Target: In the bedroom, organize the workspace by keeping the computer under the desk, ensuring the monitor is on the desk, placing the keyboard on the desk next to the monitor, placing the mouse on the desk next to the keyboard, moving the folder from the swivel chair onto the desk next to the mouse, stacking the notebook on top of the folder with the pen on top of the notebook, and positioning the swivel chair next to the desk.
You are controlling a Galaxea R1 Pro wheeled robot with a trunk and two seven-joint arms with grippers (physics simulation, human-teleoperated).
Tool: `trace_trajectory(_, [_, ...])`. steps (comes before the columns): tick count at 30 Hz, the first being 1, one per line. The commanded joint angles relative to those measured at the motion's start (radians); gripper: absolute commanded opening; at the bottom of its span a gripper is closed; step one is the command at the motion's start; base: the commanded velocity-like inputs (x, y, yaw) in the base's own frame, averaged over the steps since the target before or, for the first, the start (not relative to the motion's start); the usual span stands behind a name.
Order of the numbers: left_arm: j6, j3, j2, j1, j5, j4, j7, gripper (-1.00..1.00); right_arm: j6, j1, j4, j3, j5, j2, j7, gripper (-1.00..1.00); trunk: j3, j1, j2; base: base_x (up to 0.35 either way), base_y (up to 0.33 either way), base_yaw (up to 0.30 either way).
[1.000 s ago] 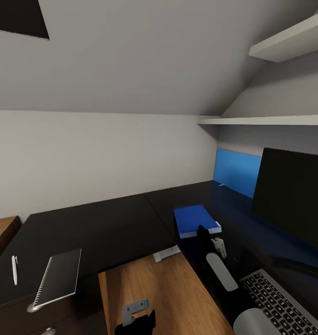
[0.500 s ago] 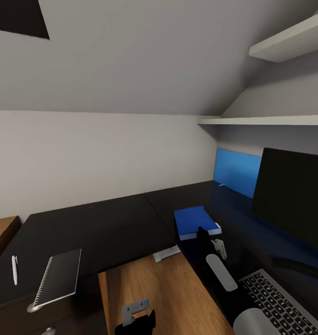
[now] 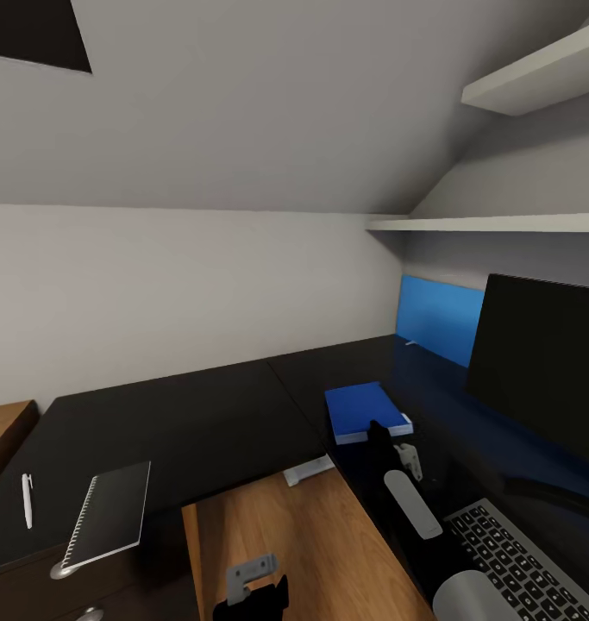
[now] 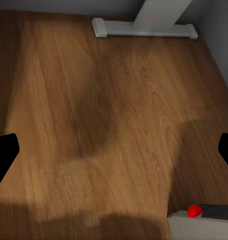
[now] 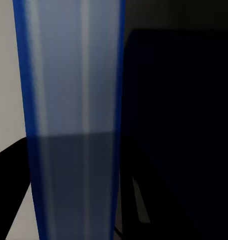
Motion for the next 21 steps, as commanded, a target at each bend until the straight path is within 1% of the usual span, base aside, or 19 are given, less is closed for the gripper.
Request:
trace_trajectory(1, [-0.007, -0.003, 0.001, -0.002, 0.008, -0.001, 0.004, 1.0, -0.012, 0.0, 0.041, 0.003, -0.02, -0.001, -0.003, -1.0, -0.001, 0.0, 0.0, 0.0, 0.0, 0.0])
trace_trajectory(9, [-0.007, -0.003, 0.001, -0.002, 0.008, -0.001, 0.004, 1.0, -0.013, 0.0, 0.04, 0.003, -0.019, -0.001, -0.004, -1.0, -0.001, 0.0, 0.0, 0.0, 0.0, 0.0])
trace_trajectory(10, [-0.007, -0.003, 0.001, -0.002, 0.008, -0.001, 0.004, 1.0, -0.013, 0.0, 0.04, 0.003, -0.019, -0.001, -0.005, 1.0, -0.001, 0.0, 0.0, 0.0, 0.0, 0.0])
trace_trajectory(21, [-0.007, -0.001, 0.001, -0.002, 0.008, -0.001, 0.004, 1.0, -0.013, 0.0, 0.038, 0.003, -0.019, -0.001, -0.005, 1.0, -0.001, 0.0, 0.0, 0.0, 0.0, 0.0])
